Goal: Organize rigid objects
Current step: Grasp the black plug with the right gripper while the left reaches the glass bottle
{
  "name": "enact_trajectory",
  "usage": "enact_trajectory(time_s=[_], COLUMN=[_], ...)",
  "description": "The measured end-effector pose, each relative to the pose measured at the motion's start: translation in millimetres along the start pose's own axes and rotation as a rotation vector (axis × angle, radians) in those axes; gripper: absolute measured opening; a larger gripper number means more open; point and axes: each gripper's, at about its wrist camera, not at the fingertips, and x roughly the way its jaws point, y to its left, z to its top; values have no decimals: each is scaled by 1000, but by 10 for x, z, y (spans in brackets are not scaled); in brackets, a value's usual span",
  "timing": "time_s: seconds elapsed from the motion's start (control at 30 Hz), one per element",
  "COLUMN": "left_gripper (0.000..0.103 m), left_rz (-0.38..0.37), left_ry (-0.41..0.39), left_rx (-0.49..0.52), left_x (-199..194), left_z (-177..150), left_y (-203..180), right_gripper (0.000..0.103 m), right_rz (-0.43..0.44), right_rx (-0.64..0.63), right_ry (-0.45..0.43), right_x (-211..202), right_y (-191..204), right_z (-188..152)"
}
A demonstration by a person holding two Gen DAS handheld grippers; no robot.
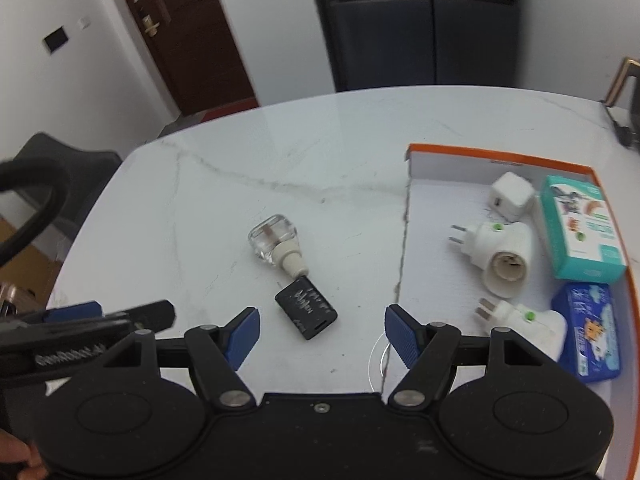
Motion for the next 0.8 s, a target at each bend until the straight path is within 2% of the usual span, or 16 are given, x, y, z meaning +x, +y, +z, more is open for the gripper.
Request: enact_trajectory(time_s=[0.33, 0.47, 0.53, 0.57, 0.6, 0.67, 0.8], left_gripper=[99, 99, 99, 99, 99, 99, 99], left_rz=[31, 33, 29, 27, 25, 17, 5], left_ry=[21, 28, 30, 30, 31, 35, 30], left_rx=[-49, -72, -73, -71, -70, -69, -61], left_x=[74, 119, 152, 168, 186, 223, 333], left_z=[3, 19, 36, 46, 58, 90, 187], left_y=[207, 249, 222, 204, 184, 138, 27], right_gripper=[81, 72, 71, 64, 50, 44, 44], right_rz=[40, 53, 44, 44, 47, 60, 41], right_rx=[-121, -178, -202, -208, -208, -211, -204], right_ry=[89, 118, 129, 141, 151, 145, 132], right_x=[553, 738, 829, 875, 907, 911, 818], right_y=[138, 196, 219, 220, 212, 194, 154], right_z=[46, 57, 50, 46, 41, 15, -36])
